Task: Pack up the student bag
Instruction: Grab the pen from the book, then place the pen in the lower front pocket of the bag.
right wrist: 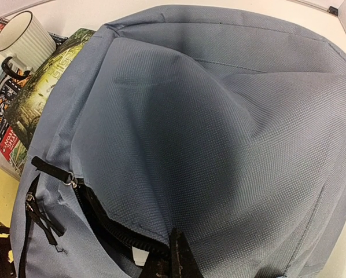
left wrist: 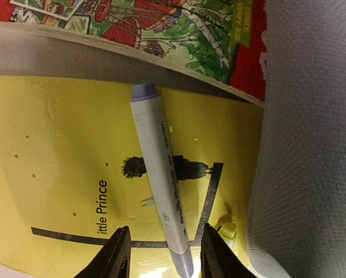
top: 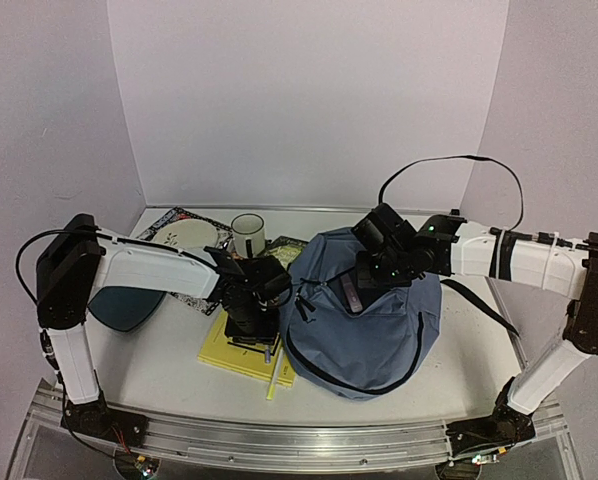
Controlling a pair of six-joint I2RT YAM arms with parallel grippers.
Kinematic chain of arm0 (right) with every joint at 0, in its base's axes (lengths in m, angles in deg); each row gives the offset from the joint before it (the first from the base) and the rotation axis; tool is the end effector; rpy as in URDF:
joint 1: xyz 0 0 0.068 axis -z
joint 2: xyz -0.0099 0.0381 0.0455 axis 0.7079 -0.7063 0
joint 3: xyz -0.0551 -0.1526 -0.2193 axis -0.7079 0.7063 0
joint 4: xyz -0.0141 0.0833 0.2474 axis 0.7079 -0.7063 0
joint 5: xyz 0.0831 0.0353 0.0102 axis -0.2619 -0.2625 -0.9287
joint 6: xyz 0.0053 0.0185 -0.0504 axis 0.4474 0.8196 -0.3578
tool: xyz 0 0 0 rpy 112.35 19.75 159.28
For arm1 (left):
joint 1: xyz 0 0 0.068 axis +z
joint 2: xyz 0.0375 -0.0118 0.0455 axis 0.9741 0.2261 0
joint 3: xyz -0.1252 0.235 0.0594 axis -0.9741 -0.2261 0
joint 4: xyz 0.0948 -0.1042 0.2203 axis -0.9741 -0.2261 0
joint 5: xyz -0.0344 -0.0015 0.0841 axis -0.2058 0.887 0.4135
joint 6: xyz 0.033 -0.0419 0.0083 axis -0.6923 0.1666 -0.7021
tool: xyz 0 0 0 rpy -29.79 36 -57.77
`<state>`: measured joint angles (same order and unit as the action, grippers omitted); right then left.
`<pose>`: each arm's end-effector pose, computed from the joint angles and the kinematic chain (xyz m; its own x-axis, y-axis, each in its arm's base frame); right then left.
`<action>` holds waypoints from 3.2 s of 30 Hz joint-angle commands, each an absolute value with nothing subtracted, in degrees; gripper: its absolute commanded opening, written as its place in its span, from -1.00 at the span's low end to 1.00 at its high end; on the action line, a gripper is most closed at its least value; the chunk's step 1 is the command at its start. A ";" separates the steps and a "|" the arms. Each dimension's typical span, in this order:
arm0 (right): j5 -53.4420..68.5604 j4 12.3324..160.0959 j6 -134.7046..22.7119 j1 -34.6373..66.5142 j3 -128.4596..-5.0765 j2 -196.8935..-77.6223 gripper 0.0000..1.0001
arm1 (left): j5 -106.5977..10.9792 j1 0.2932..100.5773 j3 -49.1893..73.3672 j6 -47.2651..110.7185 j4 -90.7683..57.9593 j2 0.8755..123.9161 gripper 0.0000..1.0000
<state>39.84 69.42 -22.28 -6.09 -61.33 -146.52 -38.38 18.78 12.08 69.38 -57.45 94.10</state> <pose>0.2351 0.2683 0.2846 -0.6157 0.1771 -0.7678 -0.1321 0.9374 0.3222 0.1922 -0.3082 0.1693 -0.9720 0.1296 -0.1960 0.1686 0.9657 -0.1974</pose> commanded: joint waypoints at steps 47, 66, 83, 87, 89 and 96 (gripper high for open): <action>32.43 73.13 -23.35 -6.42 -63.77 -145.96 -1.00 | -63.23 19.89 27.54 54.75 -47.98 93.19 -1.00; 30.57 74.55 -22.50 -6.39 -63.48 -144.96 -1.00 | -62.01 25.56 35.93 67.10 -40.76 102.74 -1.00; 31.08 75.39 -22.71 -6.44 -63.81 -145.51 -1.00 | -62.21 25.34 37.21 72.64 -34.32 103.49 -0.32; 31.45 75.38 -22.99 -6.44 -63.90 -145.81 -1.00 | -60.79 25.34 33.98 70.28 -34.37 100.51 -0.23; 31.55 75.38 -23.14 -6.44 -63.86 -145.91 -1.00 | -59.76 25.43 31.00 67.78 -34.62 97.82 -0.15; 32.56 75.30 -23.77 -6.44 -63.80 -146.09 -1.00 | -52.14 25.43 21.79 59.54 -42.28 87.41 0.04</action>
<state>32.52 73.58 -23.20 -5.98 -61.26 -146.52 -57.26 25.30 24.50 65.73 -38.67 95.04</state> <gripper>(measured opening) 0.014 0.508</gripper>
